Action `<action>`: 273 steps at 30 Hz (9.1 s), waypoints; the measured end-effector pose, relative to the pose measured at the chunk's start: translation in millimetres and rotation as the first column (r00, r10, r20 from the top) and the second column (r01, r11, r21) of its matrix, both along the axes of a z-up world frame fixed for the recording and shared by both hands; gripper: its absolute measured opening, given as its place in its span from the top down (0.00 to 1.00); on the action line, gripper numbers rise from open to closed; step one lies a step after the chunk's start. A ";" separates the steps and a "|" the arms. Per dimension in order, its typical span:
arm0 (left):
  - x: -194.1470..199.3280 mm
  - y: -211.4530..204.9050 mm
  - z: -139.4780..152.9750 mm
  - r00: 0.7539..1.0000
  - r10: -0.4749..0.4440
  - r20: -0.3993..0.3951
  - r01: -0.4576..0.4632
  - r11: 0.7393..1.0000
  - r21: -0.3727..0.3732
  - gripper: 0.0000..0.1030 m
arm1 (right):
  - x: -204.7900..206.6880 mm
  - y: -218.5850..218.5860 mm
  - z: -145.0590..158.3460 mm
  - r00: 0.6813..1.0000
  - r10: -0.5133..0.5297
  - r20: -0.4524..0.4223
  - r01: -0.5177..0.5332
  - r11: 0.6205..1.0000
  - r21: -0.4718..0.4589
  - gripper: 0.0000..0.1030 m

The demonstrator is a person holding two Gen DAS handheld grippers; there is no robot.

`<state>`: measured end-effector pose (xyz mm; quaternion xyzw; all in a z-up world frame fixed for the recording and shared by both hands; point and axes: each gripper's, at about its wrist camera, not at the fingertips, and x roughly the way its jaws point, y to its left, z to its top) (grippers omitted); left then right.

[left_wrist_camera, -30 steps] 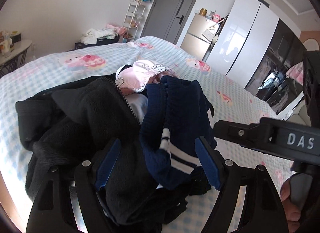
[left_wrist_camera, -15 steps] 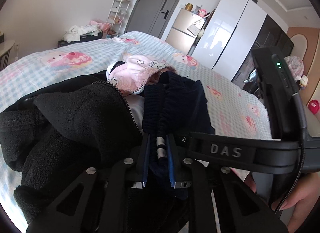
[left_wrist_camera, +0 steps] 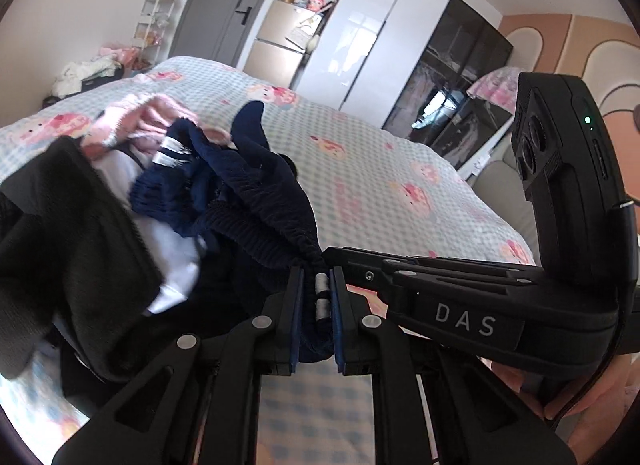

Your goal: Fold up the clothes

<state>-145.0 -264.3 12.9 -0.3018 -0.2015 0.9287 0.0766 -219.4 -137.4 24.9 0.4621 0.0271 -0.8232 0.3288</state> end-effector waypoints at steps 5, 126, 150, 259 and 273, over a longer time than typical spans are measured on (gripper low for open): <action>20.9 84.8 -17.8 0.983 -0.175 0.053 0.175 0.985 0.005 0.88 | 32.2 89.1 -19.3 0.989 -0.134 0.063 0.134 0.991 0.003 0.82; 67.2 178.9 -119.9 0.911 -0.207 0.356 0.126 0.963 0.237 0.86 | 179.2 413.3 -127.5 0.798 -0.537 0.274 0.573 0.817 -0.068 0.85; 76.5 173.3 -126.3 0.906 -0.193 0.378 0.121 0.971 0.207 0.80 | 188.3 390.6 -128.4 0.833 -0.507 0.222 0.524 0.852 -0.018 0.79; -22.7 101.5 -133.4 0.933 0.056 0.356 -0.034 0.997 -0.067 0.85 | -39.0 258.7 -137.4 0.910 -0.406 0.084 0.390 0.906 0.165 0.43; -30.0 114.0 -133.0 0.948 -0.071 0.309 0.052 0.996 0.071 0.65 | -37.3 264.7 -137.4 0.893 -0.441 0.094 0.432 0.897 0.097 0.43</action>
